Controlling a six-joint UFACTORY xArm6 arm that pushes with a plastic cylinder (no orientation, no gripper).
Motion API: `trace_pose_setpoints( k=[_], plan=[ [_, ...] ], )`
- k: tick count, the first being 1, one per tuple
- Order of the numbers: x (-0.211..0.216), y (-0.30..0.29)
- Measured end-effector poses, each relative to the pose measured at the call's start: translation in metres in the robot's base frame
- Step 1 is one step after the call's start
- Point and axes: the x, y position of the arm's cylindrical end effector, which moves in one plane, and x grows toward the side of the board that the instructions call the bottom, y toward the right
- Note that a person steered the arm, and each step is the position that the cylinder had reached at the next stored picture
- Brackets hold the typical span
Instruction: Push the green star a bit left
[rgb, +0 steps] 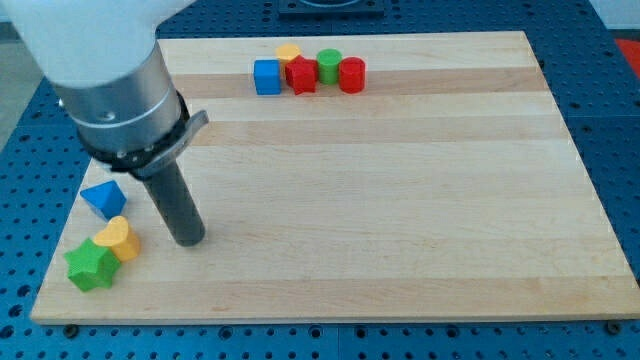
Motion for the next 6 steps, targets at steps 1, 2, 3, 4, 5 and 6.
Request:
trace_pose_setpoints(
  k=[1,2,3,4,5,6],
  plan=[
    [0.029,-0.003],
    [0.039,-0.023],
    [0.035,-0.04],
    [0.023,-0.055],
    [0.015,-0.076],
    [0.012,-0.085]
  ],
)
